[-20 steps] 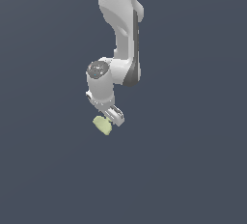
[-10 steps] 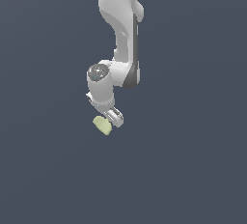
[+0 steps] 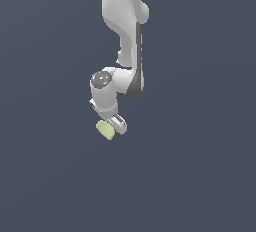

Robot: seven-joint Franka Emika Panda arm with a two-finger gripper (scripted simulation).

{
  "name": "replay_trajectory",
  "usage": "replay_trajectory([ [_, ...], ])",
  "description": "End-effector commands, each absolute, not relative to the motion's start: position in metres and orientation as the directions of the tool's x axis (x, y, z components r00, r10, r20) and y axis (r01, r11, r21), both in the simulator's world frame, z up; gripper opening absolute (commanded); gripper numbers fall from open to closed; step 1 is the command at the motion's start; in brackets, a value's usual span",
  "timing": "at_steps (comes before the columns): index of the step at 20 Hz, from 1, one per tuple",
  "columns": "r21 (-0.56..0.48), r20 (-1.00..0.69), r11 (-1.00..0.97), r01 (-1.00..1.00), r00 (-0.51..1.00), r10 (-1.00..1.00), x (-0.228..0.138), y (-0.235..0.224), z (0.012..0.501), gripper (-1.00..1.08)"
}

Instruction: Pick up the object and move it to a goal position.

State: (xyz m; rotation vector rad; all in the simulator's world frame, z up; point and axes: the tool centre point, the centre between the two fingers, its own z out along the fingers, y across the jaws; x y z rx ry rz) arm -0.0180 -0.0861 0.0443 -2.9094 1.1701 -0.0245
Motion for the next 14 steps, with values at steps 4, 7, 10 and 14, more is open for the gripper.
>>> replay_trajectory([
  [4,0.0,0.0,-0.726,-0.687,0.726,-0.687,-0.021,-0.082,0.024,-1.0],
  [7,0.0,0.0,-0.726,-0.687,0.726,-0.687,-0.021,-0.082,0.024,-1.0],
  [10,0.0,0.0,-0.726,-0.687,0.726,-0.687,-0.021,-0.082,0.024,-1.0],
  [14,-0.013,0.018,-0.718,-0.695,0.718,-0.696,-0.016,-0.091,0.045,-1.0],
])
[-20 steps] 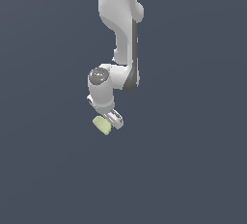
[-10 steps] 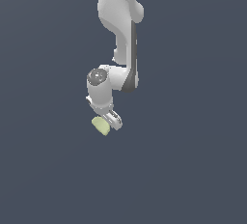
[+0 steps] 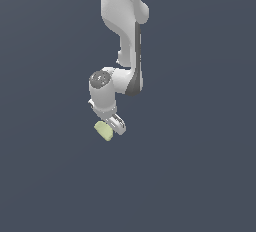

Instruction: Pick up the object and move it to a goal position.

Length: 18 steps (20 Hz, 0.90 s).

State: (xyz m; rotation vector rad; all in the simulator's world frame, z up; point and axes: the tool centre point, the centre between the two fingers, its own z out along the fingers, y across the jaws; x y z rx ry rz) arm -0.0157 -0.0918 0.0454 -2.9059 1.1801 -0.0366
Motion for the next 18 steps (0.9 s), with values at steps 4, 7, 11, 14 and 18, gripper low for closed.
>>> replay_trajectory([
  [4,-0.012,0.017,-0.719,-0.695,0.719,-0.695,-0.014,-0.099,0.053,-1.0],
  [7,-0.011,0.015,-0.72,-0.694,0.72,-0.694,-0.011,-0.111,0.064,-1.0],
  [11,-0.008,0.011,-0.721,-0.693,0.721,-0.693,-0.005,-0.132,0.084,-1.0],
  [14,-0.005,0.008,-0.723,-0.691,0.722,-0.691,0.0,-0.152,0.102,-1.0],
  [18,-0.003,0.005,-0.724,-0.69,0.724,-0.69,0.008,-0.176,0.125,-1.0],
])
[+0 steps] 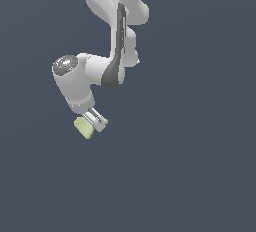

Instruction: Pick up the object and move it to a goal position.

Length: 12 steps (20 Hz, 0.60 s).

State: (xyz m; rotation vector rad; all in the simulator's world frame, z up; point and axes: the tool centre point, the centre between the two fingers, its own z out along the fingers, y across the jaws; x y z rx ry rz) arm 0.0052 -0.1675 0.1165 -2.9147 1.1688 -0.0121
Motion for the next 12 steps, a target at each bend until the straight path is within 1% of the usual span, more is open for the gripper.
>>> replay_trajectory([
  [1,-0.002,0.004,-0.725,-0.689,0.725,-0.689,0.009,-0.181,0.129,-1.0],
  [6,-0.001,0.001,-0.726,-0.688,0.726,-0.688,0.016,-0.197,0.144,-1.0],
  [12,0.0,0.0,-0.726,-0.688,0.726,-0.688,0.018,-0.203,0.149,-1.0],
])
